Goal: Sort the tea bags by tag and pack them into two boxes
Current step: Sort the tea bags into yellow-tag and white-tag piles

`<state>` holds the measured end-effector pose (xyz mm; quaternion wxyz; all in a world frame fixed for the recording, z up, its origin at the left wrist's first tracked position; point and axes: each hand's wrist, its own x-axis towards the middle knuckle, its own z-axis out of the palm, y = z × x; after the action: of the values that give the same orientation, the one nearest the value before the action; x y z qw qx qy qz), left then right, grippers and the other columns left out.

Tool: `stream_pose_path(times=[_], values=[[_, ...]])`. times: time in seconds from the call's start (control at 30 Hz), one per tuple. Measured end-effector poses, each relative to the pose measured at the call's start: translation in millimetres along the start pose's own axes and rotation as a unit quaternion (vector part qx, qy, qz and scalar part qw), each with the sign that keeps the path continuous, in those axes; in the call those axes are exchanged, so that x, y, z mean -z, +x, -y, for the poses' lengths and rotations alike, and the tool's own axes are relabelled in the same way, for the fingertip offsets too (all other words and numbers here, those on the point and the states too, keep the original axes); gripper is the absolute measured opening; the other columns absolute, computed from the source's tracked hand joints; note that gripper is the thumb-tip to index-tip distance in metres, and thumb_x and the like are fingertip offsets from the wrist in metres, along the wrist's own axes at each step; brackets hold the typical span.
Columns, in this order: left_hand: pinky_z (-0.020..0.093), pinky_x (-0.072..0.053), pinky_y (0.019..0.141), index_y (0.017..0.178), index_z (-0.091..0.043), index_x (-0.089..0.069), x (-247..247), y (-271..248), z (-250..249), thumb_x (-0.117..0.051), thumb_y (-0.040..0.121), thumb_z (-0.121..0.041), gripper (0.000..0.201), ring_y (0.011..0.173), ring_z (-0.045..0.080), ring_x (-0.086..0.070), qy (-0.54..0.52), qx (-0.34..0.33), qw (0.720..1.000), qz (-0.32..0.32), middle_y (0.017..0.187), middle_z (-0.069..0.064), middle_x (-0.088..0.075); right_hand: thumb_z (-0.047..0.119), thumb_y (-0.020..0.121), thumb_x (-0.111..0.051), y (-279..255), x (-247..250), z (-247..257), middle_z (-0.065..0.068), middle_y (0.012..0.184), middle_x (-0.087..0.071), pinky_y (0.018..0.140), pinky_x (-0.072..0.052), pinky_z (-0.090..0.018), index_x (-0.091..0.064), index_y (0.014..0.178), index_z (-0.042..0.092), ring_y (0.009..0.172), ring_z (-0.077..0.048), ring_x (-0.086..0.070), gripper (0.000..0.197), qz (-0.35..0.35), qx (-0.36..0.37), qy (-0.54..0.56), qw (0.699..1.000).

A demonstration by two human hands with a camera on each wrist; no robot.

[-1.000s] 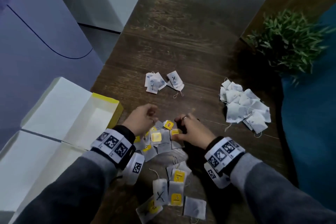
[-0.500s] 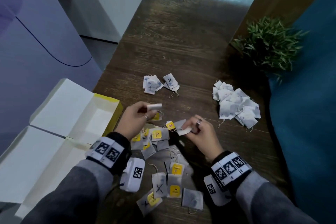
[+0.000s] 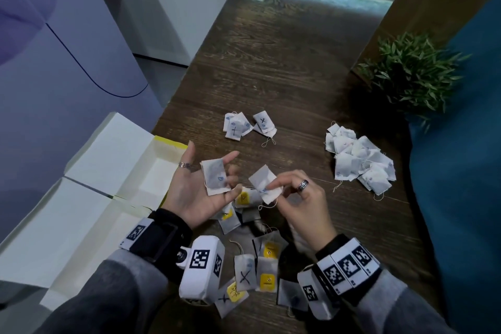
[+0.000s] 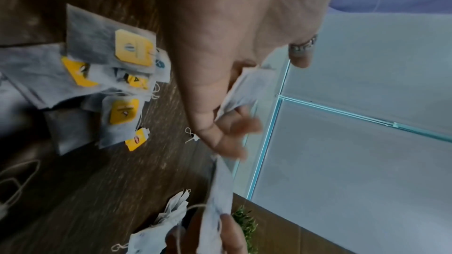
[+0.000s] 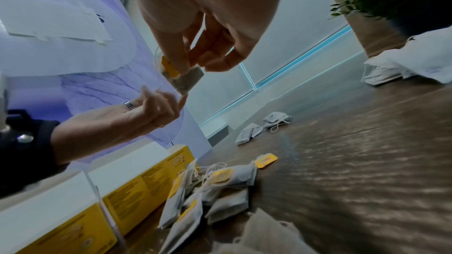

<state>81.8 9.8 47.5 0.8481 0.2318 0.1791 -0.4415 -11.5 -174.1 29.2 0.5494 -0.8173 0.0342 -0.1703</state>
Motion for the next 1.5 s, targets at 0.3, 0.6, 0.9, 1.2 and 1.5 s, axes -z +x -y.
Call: stream_pose_path(times=[0.3,0.6,0.9,1.2,1.5], values=[[0.044,-0.05,0.095,0.134,0.001,-0.046,0.2,-2.0,4.8,-0.074,0.071,-0.039,0.08,0.124,0.034,-0.052,0.047,0.038,0.997,0.039,0.136,0.024,-0.051,-0.003,0.076,-0.066,6.2,-11.4,9.7,0.011,0.096,-0.065,0.078,-0.049,-0.024,-0.07,0.089,0.025,0.093,-0.011,-0.062,0.032,0.007,-0.006,0.03,1.0],[0.04,-0.057,0.082,0.101,-0.004,-0.059,4.8,4.5,4.4,-0.058,0.077,-0.008,0.024,0.103,0.03,-0.067,0.145,-0.035,0.988,-0.036,0.114,0.018,-0.068,0.006,0.087,-0.058,21.5,-15.6,-9.4,0.004,0.102,-0.055,0.079,-0.04,-0.013,-0.063,0.087,0.034,0.091,-0.001,-0.054,0.029,0.054,-0.123,0.013,0.991],[0.058,-0.056,0.068,0.11,-0.009,-0.06,22.9,-6.7,-6.3,-0.05,0.084,-0.008,0.028,0.088,0.037,-0.07,0.093,-0.02,0.99,-0.1,0.096,0.018,-0.072,0.035,0.076,-0.072,39.4,-41.0,-65.8,0.0,0.118,-0.044,0.097,-0.037,-0.033,-0.061,0.106,0.015,0.112,-0.018,-0.036,0.038,0.316,-0.166,-0.307,0.882],[0.05,-0.058,0.069,0.111,-0.012,-0.055,29.1,-5.5,-3.8,-0.041,0.092,0.001,0.028,0.095,0.035,-0.069,0.169,0.015,0.982,-0.08,0.111,0.015,-0.07,-0.015,0.07,-0.063,22.4,-12.5,-38.0,-0.002,0.075,-0.052,0.062,-0.032,-0.011,-0.06,0.062,0.013,0.061,-0.001,-0.044,0.029,0.047,0.002,-0.092,0.995],[0.043,-0.06,0.067,0.113,-0.011,-0.055,6.7,1.3,20.7,-0.054,0.086,-0.003,0.028,0.084,0.026,-0.068,0.261,0.022,0.963,-0.07,0.098,0.014,-0.068,0.002,0.077,-0.064,1.6,-28.4,-13.2,0.004,0.081,-0.06,0.077,-0.039,-0.015,-0.069,0.078,0.02,0.08,-0.009,-0.052,0.018,0.1,0.131,-0.098,0.982]])
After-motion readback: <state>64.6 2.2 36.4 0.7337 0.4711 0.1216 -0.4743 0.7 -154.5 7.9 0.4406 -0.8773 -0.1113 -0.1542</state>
